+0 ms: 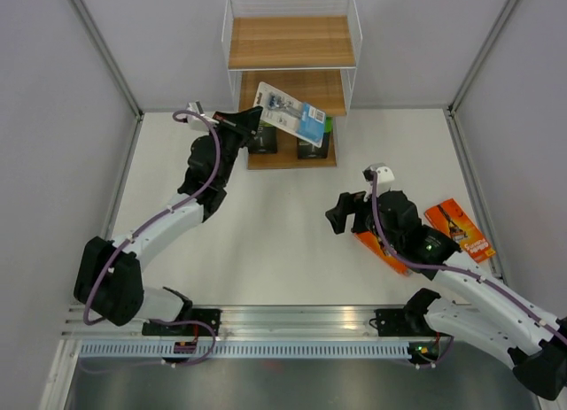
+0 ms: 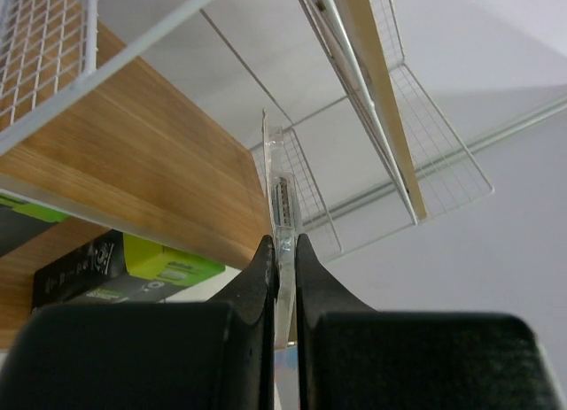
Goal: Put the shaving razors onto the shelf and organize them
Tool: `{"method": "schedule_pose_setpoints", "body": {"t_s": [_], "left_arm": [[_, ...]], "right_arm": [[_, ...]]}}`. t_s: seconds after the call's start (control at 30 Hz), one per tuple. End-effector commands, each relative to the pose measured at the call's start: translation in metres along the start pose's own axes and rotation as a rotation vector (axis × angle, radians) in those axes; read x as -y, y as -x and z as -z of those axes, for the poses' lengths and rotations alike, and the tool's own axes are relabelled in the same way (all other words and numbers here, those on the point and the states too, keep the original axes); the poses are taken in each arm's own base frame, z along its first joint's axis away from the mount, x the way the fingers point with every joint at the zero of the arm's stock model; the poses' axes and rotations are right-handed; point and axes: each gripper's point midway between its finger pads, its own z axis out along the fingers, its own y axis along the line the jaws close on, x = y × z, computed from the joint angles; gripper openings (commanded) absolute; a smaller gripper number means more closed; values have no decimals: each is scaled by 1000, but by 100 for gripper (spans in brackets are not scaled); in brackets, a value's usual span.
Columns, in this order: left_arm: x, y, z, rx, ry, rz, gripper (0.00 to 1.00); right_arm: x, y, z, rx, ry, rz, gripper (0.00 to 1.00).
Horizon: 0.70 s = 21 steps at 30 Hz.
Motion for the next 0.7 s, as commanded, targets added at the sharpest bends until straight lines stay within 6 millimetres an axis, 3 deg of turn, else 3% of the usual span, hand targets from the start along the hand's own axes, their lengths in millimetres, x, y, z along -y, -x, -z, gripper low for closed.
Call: {"method": "schedule_pose_setpoints", "body": {"t_s": [0.0,0.17,0.3,0.5,0.67], "left_arm": [[46,46,-18,199,-108,120,2],[30,29,-41,187,-95,159,2],[15,29,-49,233,-68,219,2],[19,33,-57,264,-67,231,2],[9,20,-63,289,-62,236,2]], "right_arm": [[9,-11,8,-15,-26,-7,98],[13,-11,14,-12,-38,2,98],[10,-6,14,-2,-27,1,98],[4,0,6,-21,-18,40,98],[2,6,-2,-31,-22,65,98]]}}
